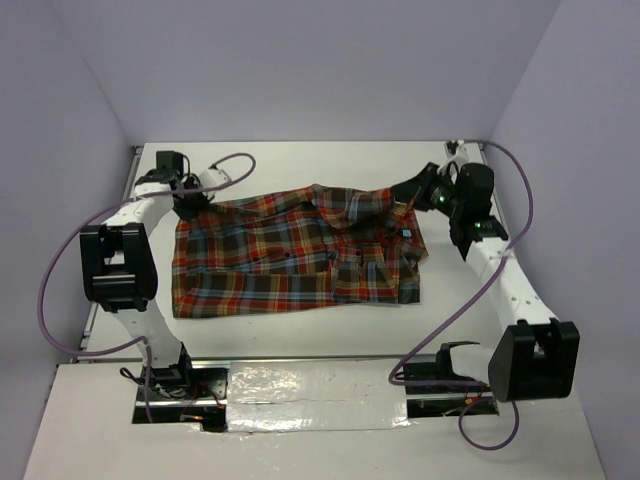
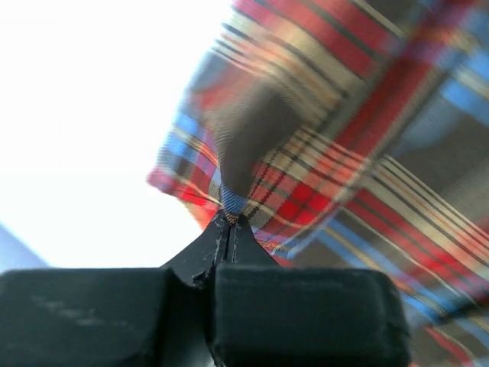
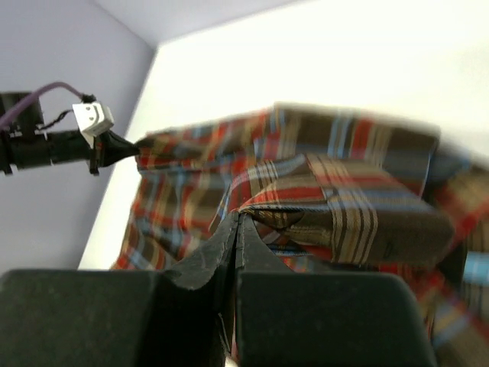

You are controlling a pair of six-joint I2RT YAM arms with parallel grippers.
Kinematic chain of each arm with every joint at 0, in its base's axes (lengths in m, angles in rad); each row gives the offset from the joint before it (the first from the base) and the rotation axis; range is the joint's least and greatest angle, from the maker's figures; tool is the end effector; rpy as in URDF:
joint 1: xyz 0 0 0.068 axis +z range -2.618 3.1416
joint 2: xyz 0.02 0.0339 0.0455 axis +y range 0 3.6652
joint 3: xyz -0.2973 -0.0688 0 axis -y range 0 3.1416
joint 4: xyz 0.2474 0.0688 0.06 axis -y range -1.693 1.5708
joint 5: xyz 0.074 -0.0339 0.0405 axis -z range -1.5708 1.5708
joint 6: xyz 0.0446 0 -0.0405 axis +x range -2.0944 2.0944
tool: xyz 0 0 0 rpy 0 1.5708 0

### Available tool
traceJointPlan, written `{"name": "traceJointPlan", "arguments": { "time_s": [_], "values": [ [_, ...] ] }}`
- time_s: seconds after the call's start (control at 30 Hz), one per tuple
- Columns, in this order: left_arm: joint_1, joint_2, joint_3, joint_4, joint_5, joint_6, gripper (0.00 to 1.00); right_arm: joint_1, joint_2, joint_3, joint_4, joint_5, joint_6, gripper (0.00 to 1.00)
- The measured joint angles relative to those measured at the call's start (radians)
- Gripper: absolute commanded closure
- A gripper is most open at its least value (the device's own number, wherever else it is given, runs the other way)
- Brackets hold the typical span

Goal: Fold and stack the long sleeve shirts
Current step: Fold the shirt

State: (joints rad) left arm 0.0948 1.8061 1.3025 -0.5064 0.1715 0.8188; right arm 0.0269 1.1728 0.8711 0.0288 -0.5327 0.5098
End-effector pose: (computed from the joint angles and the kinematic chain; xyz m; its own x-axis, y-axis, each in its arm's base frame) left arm 0.3966 0.0301 0.2359 -0.5780 0.6679 -0.4689 0.6137 0.7345 0.2897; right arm 0.2664 0.0298 0.3410 -0.4851 0.4075 -0.7737 -0.3155 0.7437 0.5894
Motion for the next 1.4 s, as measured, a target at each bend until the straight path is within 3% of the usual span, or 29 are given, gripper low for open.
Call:
{"name": "traceJointPlan", "arguments": {
  "time_s": [0.2, 0.33, 0.77, 0.9, 1.13, 1.27, 1.4],
  "values": [
    [0.0, 0.053, 0.217, 0.091, -0.052, -0.072, 1.0, -0.014, 0.198, 0.354, -0.02, 0.027, -0.031, 1.0],
    [0.0, 0.061, 0.248, 0.133, -0.063, -0.089, 1.0, -0.014, 0.286, 0.515, -0.015, 0.038, -0.057, 1.0],
    [0.0, 0.065, 0.151, 0.269, -0.103, -0.064, 1.0, -0.076, 0.406, 0.626, -0.037, 0.031, -0.047, 1.0],
    [0.001, 0.03, 0.072, 0.308, -0.073, -0.022, 1.0, -0.076, 0.329, 0.521, -0.002, 0.0, -0.035, 1.0],
    [0.01, -0.167, -0.194, 0.234, 0.015, 0.153, 1.0, -0.075, -0.07, 0.135, -0.08, -0.002, -0.065, 1.0],
    [0.015, -0.255, -0.274, 0.183, 0.065, 0.283, 1.0, -0.07, -0.253, 0.026, -0.099, -0.002, -0.087, 1.0],
    [0.015, -0.283, -0.34, 0.13, 0.096, 0.405, 1.0, -0.069, -0.332, -0.074, -0.161, -0.002, -0.117, 1.0]
  ]
}}
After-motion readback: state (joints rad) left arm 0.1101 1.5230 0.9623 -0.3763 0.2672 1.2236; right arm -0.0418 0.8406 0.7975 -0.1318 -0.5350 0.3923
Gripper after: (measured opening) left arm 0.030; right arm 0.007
